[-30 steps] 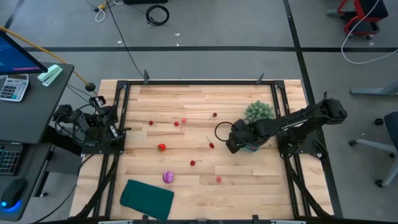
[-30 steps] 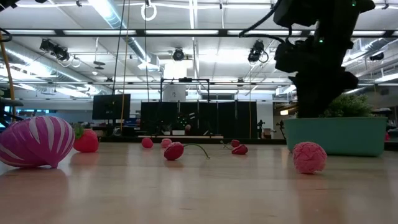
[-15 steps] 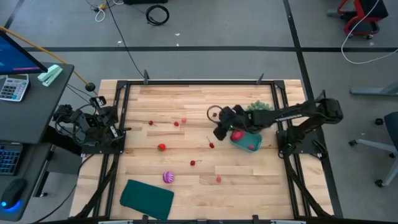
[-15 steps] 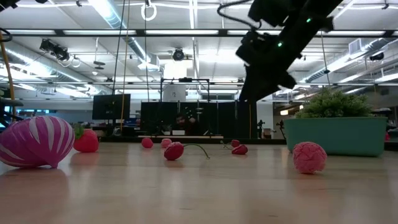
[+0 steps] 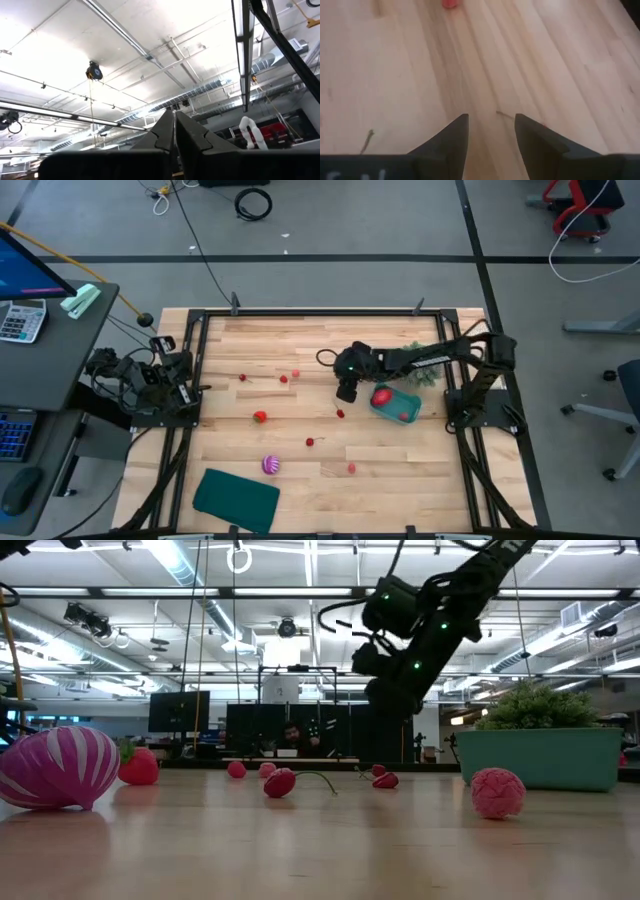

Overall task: Pick and placing Produce into tupperware
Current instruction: Put the cherry into the green bin

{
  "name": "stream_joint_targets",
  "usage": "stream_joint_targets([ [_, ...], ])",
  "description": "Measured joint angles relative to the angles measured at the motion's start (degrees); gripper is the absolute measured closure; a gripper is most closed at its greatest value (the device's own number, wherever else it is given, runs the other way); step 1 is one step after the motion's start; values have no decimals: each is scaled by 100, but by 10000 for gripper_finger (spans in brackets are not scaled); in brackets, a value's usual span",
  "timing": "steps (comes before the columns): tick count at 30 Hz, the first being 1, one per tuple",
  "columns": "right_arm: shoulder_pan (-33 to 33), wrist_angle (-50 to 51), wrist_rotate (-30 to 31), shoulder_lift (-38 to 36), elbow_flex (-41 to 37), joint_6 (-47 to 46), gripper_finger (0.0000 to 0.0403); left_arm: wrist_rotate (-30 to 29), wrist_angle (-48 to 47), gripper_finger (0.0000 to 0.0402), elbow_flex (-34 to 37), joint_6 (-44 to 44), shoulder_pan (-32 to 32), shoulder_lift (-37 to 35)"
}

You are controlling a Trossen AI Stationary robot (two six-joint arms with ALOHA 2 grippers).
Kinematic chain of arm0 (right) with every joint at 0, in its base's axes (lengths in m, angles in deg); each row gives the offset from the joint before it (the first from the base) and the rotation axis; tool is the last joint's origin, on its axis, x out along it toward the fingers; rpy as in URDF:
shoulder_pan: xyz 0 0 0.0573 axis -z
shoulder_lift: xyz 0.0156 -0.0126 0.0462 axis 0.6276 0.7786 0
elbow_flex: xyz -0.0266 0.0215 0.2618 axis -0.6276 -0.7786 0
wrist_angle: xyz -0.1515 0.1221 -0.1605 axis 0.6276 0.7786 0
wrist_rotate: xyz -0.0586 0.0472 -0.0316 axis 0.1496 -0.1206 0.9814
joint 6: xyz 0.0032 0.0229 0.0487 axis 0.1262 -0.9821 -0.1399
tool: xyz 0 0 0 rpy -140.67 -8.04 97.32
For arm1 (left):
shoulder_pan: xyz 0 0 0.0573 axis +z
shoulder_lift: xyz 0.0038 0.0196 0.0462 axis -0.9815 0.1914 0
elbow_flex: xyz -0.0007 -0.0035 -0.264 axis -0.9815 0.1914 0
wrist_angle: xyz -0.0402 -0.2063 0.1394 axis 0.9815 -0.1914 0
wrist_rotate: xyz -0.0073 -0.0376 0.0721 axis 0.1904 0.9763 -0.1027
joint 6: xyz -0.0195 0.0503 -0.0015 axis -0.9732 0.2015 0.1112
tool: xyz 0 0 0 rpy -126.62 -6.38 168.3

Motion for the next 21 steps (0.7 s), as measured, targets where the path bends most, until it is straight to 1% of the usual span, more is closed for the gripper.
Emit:
stream_joint_targets([
  [5, 111, 61, 1, 427, 523, 371, 233, 0, -212, 383, 0, -7, 0, 0],
  [10, 265, 991, -2, 620, 976, 351, 233, 0, -428, 389, 0, -12, 0, 2],
  [14, 323, 1312, -3, 629, 1036, 371, 233, 0, -467, 387, 0, -244, 0, 2],
  [21, 328, 1252, -162, 746, 1029, 478, 233, 0, -458, 379, 0, -269, 0, 2],
])
